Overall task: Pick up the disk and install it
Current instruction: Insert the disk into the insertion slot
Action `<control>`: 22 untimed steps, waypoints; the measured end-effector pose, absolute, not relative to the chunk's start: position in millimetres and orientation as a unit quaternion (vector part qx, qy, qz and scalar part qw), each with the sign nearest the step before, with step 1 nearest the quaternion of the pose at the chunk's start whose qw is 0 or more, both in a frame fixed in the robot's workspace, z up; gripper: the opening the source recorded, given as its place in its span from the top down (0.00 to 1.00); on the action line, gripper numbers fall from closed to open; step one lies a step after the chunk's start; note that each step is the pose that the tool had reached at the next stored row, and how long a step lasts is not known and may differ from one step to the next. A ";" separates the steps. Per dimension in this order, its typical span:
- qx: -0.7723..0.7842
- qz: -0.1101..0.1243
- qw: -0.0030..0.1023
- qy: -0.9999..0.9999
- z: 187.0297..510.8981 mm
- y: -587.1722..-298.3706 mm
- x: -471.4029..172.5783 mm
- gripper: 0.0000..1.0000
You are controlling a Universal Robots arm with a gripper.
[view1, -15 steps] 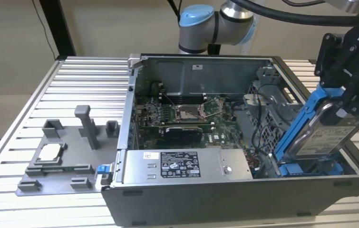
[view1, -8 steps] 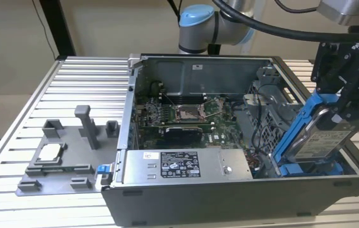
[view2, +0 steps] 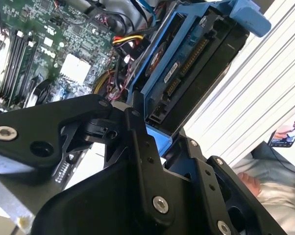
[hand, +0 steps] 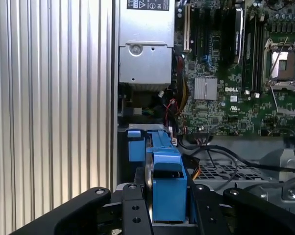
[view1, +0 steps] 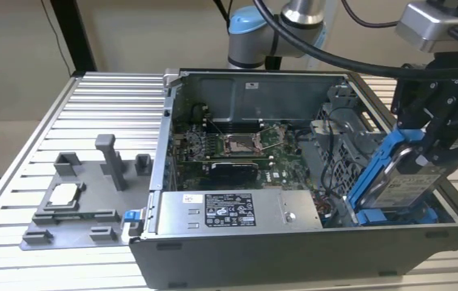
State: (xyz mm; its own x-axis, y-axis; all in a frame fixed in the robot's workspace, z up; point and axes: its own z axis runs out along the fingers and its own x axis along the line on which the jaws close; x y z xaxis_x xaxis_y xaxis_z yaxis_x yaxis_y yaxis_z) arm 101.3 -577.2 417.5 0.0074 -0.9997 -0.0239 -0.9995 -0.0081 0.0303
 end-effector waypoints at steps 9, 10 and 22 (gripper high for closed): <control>0.710 -0.019 0.002 -0.704 416.6 -577.2 101.3 1.00; 0.710 -0.019 0.002 -0.704 416.6 -577.2 101.3 1.00; 0.710 -0.019 0.002 -0.704 416.4 -577.2 101.3 0.00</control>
